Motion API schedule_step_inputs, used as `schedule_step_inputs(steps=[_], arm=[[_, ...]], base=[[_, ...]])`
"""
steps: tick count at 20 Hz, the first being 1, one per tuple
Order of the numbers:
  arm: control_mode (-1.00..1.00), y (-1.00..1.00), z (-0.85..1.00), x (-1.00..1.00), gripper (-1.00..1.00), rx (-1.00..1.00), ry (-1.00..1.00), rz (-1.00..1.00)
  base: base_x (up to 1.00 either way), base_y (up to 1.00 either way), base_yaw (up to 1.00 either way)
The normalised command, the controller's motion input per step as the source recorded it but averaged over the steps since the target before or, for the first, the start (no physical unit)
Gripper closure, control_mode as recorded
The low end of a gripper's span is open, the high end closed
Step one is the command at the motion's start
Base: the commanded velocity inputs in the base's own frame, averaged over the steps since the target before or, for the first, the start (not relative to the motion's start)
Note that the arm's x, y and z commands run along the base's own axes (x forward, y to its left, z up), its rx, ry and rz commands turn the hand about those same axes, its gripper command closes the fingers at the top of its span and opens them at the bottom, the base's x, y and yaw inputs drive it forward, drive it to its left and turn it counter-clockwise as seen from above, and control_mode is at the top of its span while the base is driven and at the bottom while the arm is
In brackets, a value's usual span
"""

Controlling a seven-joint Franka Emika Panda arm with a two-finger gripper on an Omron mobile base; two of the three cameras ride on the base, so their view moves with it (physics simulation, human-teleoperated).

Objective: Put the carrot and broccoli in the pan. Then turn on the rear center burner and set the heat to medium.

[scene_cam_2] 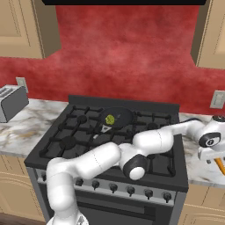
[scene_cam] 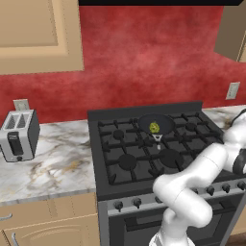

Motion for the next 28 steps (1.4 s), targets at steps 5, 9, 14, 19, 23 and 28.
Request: schedule_step_inputs(steps=[5,9,14,19,23,28], arm=[[-1.00,0.00,-0.16,0.00,1.00,0.08,0.15,0.00],[-1.00,0.00,-0.13,0.00,1.00,0.07,0.14,0.00],[-1.00,0.00,-0.10,-0.06,1.00,0.06,0.11,0.00],[-1.00,0.00,0.00,-0.39,1.00,0.07,0.01,0.00],[-1.00,0.00,0.00,-0.57,1.00,0.11,-0.01,0.00],[-1.00,0.10,0.09,-0.55,1.00,0.14,-0.13,0.01]], base=[[0.00,0.00,0.00],[0.00,0.00,0.00],[0.00,0.00,0.00],[0.00,0.00,0.00],[0.00,0.00,0.00],[0.00,0.00,0.00]])
